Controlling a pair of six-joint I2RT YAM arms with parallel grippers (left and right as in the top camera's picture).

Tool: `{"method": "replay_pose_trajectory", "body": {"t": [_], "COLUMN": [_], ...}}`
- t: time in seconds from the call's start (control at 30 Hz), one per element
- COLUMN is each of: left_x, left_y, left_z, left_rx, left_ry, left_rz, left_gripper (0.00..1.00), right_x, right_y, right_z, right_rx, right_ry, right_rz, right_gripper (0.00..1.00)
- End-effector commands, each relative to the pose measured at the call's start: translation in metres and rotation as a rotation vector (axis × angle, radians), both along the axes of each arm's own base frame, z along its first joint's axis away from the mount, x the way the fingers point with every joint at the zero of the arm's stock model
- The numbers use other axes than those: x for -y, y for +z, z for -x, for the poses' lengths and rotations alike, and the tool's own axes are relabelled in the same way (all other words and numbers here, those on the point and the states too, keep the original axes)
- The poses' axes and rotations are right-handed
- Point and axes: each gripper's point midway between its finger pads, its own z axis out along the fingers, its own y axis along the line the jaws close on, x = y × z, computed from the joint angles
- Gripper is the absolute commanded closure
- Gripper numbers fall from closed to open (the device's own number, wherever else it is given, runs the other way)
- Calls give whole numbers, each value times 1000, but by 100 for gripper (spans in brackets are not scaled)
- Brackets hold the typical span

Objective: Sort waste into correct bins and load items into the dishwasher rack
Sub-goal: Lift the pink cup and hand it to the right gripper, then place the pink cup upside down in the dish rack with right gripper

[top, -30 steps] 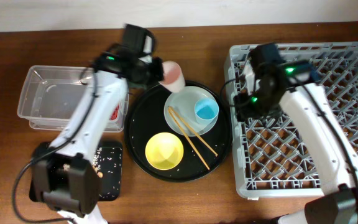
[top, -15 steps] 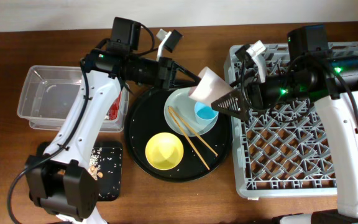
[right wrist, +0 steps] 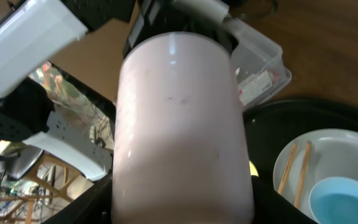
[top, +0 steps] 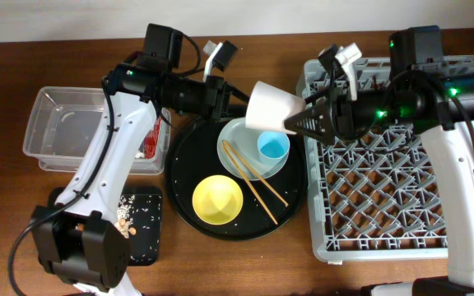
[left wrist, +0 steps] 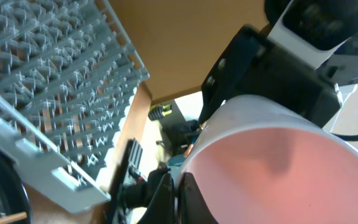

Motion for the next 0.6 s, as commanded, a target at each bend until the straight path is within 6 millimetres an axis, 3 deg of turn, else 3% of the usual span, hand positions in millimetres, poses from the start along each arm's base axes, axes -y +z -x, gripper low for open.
{"method": "replay_pose_trajectory", "body": {"t": [0.0,0.1,0.13,0.23,0.33,0.47,0.57], "left_x": [-1,-2,-4,-6,-11,-36,-44], "left_y": [-2,-9,-15,-26,-31,-61,-70], "left_z": [7,3,-1,-8,-21,-49,-53], "left_rx": [72,77,88,110,162,206,204], "left_ry": [9,29,49,84,127,261,289], "left_rz": [-47,-89,-128,-192,-233,-437,-506], "left_gripper": [99,99,89,80,57,45,40], "right_x": [16,16,16,16,23,45,72], "right_y": [5,7,8,7,-4,-30,-48], "right_z": [-16,-19,-21,-20,-26,-39,-55], "right_rx": [33,59,72,68,59,-4,-54], "right_ry": [-73,-73,-73,-73,-117,-256,-428], "right_rz": [12,12,11,12,84,252,394], "right_gripper": [43,43,43,43,43,44,44]}}
